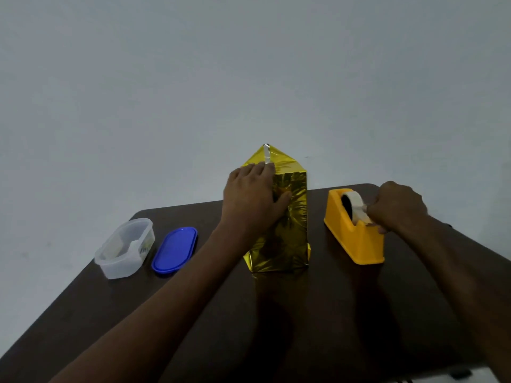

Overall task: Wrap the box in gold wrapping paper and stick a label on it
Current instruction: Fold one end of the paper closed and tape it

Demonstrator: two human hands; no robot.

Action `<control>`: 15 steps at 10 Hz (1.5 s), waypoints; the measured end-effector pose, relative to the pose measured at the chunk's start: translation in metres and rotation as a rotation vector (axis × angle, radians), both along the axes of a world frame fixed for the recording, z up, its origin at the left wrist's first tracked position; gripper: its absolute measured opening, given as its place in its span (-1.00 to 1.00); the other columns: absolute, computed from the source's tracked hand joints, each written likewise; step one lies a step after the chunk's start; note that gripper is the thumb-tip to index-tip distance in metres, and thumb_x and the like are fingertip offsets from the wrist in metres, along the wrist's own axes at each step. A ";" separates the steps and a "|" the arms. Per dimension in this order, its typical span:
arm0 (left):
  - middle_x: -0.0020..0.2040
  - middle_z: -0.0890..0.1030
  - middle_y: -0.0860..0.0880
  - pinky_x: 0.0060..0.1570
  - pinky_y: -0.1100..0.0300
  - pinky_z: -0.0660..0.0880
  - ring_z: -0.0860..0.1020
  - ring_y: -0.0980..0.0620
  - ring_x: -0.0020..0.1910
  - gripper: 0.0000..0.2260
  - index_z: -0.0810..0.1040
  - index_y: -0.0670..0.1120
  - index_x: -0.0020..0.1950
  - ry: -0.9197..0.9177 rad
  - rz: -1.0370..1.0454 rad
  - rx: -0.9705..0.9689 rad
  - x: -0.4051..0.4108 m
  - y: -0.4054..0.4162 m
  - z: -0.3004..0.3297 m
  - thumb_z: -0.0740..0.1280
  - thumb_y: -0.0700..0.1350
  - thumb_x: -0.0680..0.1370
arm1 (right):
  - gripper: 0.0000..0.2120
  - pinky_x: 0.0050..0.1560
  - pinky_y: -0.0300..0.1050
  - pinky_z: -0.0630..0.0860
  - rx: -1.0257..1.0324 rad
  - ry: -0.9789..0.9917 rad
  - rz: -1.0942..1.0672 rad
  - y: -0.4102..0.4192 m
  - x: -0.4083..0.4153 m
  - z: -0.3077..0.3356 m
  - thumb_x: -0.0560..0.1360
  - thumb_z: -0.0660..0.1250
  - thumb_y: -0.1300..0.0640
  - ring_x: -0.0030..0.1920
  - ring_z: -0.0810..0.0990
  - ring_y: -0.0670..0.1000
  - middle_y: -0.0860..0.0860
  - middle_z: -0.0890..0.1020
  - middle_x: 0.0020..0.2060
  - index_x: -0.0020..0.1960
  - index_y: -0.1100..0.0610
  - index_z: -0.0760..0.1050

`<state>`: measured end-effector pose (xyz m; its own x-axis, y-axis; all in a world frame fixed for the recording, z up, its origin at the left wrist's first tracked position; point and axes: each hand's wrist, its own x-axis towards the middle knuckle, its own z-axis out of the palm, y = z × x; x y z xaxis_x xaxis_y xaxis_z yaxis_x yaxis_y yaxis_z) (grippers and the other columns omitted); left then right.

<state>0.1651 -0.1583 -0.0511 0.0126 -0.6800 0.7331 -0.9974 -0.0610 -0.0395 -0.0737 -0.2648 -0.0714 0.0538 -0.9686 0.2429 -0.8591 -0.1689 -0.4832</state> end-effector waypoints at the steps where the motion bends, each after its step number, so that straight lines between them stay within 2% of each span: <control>1: 0.28 0.56 -0.09 0.29 0.02 0.33 0.48 -0.12 0.29 -0.44 0.47 -0.12 0.37 0.008 0.002 -0.003 -0.001 0.001 0.001 0.31 0.22 0.50 | -0.81 -0.39 -0.20 0.44 0.061 -0.044 -0.027 -0.006 -0.013 -0.006 0.43 0.46 0.17 -0.39 0.62 0.08 0.10 0.60 -0.45 -0.18 0.28 0.51; 2: 0.31 0.55 -0.09 0.31 0.01 0.32 0.47 -0.12 0.32 -0.44 0.46 -0.12 0.38 0.015 -0.001 0.007 -0.003 0.004 0.000 0.32 0.21 0.51 | -0.85 -0.46 -0.17 0.54 0.208 -0.269 0.003 -0.012 -0.023 -0.008 0.47 0.42 0.24 -0.36 0.63 0.09 0.18 0.63 -0.27 -0.05 0.33 0.55; 3: 0.31 0.55 -0.11 0.31 0.00 0.32 0.47 -0.13 0.31 -0.44 0.46 -0.12 0.38 0.017 -0.004 0.015 -0.004 0.005 -0.001 0.32 0.21 0.51 | -0.90 -0.35 -0.09 0.64 0.321 -0.412 0.023 -0.014 -0.023 -0.007 0.49 0.41 0.27 -0.26 0.67 0.15 0.24 0.63 -0.16 -0.08 0.30 0.51; 4: 0.30 0.55 -0.10 0.31 0.01 0.32 0.47 -0.13 0.31 -0.44 0.46 -0.12 0.38 0.020 0.002 0.026 -0.005 0.005 0.000 0.32 0.21 0.52 | -0.81 -0.32 -0.04 0.66 0.468 -0.457 0.009 -0.012 -0.017 -0.002 0.53 0.40 0.22 -0.16 0.68 0.20 0.26 0.61 -0.03 0.04 0.32 0.48; 5: 0.30 0.56 -0.10 0.30 0.00 0.33 0.48 -0.13 0.30 -0.45 0.47 -0.12 0.37 0.019 0.001 0.026 -0.006 0.005 0.001 0.32 0.21 0.51 | -0.71 -0.25 0.16 0.65 0.532 -0.506 0.035 -0.007 -0.012 0.004 0.55 0.33 0.30 0.03 0.62 0.33 0.31 0.51 0.16 0.24 0.35 0.40; 6: 0.30 0.56 -0.10 0.30 0.00 0.33 0.48 -0.13 0.31 -0.45 0.48 -0.12 0.37 0.022 0.001 0.029 -0.006 0.006 0.001 0.33 0.21 0.51 | -0.86 -0.12 0.32 0.63 0.504 -0.602 0.056 -0.003 -0.010 0.006 0.53 0.28 0.30 0.10 0.56 0.43 0.29 0.50 0.10 0.07 0.30 0.40; 7: 0.30 0.55 -0.10 0.31 0.00 0.32 0.47 -0.12 0.32 -0.45 0.47 -0.11 0.37 0.026 0.001 0.030 -0.006 0.006 0.000 0.33 0.21 0.51 | -0.81 -0.22 0.19 0.66 0.401 -0.745 0.016 0.002 -0.012 -0.001 0.50 0.36 0.17 0.08 0.61 0.36 0.23 0.55 -0.01 0.00 0.26 0.43; 8: 0.30 0.56 -0.10 0.30 -0.01 0.33 0.48 -0.13 0.31 -0.45 0.48 -0.11 0.36 0.027 0.000 0.030 -0.006 0.005 0.001 0.32 0.21 0.51 | -0.84 -0.34 -0.02 0.64 0.237 -0.864 -0.052 0.007 -0.016 -0.015 0.44 0.39 0.12 -0.05 0.67 0.21 0.14 0.59 -0.14 -0.08 0.18 0.47; 9: 0.30 0.56 -0.10 0.30 -0.01 0.33 0.48 -0.13 0.31 -0.45 0.48 -0.11 0.36 0.031 0.002 0.033 -0.007 0.005 0.001 0.33 0.21 0.51 | -0.86 -0.18 0.10 0.68 0.196 -0.914 -0.057 0.024 -0.016 -0.036 0.51 0.36 0.14 -0.26 0.61 0.11 0.11 0.55 -0.24 -0.09 0.22 0.47; 10: 0.29 0.56 -0.10 0.30 0.00 0.33 0.48 -0.13 0.30 -0.46 0.48 -0.11 0.35 0.029 0.005 0.032 -0.007 0.005 0.001 0.33 0.21 0.51 | -0.85 -0.04 0.21 0.64 0.123 -0.922 -0.119 0.022 -0.014 -0.057 0.53 0.34 0.20 -0.25 0.63 0.12 0.10 0.58 -0.25 -0.11 0.31 0.56; 11: 0.29 0.56 -0.10 0.29 -0.01 0.33 0.48 -0.13 0.30 -0.46 0.48 -0.11 0.35 0.023 0.004 0.028 -0.007 0.006 0.001 0.33 0.21 0.51 | -0.80 0.02 0.21 0.63 0.146 -0.946 -0.174 0.024 -0.012 -0.067 0.53 0.38 0.19 -0.19 0.63 0.12 0.16 0.60 -0.03 0.04 0.33 0.59; 12: 0.30 0.56 -0.10 0.30 -0.01 0.33 0.48 -0.13 0.31 -0.46 0.48 -0.12 0.35 0.021 0.003 0.027 -0.007 0.006 0.001 0.33 0.21 0.51 | -0.73 0.00 0.16 0.64 0.183 -0.997 -0.181 0.023 -0.015 -0.067 0.50 0.44 0.15 -0.18 0.63 0.12 0.19 0.59 -0.01 0.08 0.34 0.58; 14: 0.30 0.56 -0.11 0.30 -0.01 0.33 0.48 -0.13 0.30 -0.45 0.47 -0.12 0.36 0.021 0.007 0.028 -0.008 0.005 0.001 0.32 0.22 0.51 | -0.84 -0.21 -0.05 0.62 0.296 -1.149 -0.133 0.032 -0.017 -0.066 0.52 0.42 0.16 -0.16 0.64 0.10 0.15 0.61 -0.19 -0.01 0.26 0.53; 15: 0.30 0.56 -0.10 0.30 0.00 0.33 0.48 -0.13 0.30 -0.45 0.47 -0.11 0.36 0.024 0.007 0.027 -0.008 0.006 0.001 0.32 0.22 0.51 | -0.89 -0.31 -0.12 0.56 0.334 -1.242 -0.112 0.036 -0.016 -0.066 0.51 0.41 0.22 -0.23 0.62 0.06 0.17 0.62 -0.20 -0.04 0.26 0.52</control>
